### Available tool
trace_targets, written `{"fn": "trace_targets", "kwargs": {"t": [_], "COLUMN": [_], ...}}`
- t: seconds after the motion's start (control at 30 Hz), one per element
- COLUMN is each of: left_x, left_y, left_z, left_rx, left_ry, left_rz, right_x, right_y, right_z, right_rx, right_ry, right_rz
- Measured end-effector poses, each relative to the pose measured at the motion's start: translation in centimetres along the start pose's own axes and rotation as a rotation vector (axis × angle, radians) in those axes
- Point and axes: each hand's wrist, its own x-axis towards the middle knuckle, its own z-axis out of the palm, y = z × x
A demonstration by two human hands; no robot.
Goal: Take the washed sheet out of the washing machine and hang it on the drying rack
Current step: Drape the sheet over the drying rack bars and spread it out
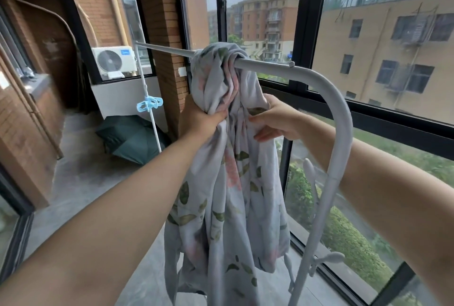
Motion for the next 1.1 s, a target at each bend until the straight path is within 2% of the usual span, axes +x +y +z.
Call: {"fn": "trace_targets", "kwargs": {"t": [0.13, 0.27, 0.37, 0.53, 0.73, 0.87, 0.93, 1.0, 1.1], "left_x": [0.0, -0.2, -0.4, -1.1, -1.7, -1.9, -1.9, -1.9, -1.6], "left_y": [0.1, 0.0, -0.5, -1.5, -1.4, -0.7, -0.2, 0.6, 2.3], "left_z": [0.3, 0.3, 0.1, 0.0, 0.5, 0.4, 0.1, -0.2, -0.8], "left_rx": [0.012, 0.028, 0.042, 0.017, -0.014, -0.004, -0.014, -0.038, -0.006], "left_ry": [0.005, 0.002, 0.005, -0.011, -0.034, -0.067, -0.010, 0.117, 0.200], "left_rz": [0.001, -0.001, -0.017, -0.033, -0.057, -0.069, -0.002, 0.126, 0.310], "right_x": [0.7, 0.7, 1.2, 1.7, 0.9, -0.5, -1.2, -2.0, -3.3], "right_y": [1.9, 2.0, 0.9, -0.8, -1.0, -1.3, -1.8, -2.8, -5.1], "right_z": [-0.8, -0.6, -0.4, -0.6, -0.4, -1.3, -1.8, -2.5, -4.0], "right_rx": [0.023, -0.123, -0.117, -0.067, -0.065, -0.048, -0.060, -0.078, 0.132], "right_ry": [0.040, 0.094, 0.215, 0.319, 0.294, 0.208, 0.154, 0.121, 0.138], "right_rz": [0.058, 0.005, -0.055, -0.140, -0.134, -0.154, -0.148, -0.124, -0.146]}}
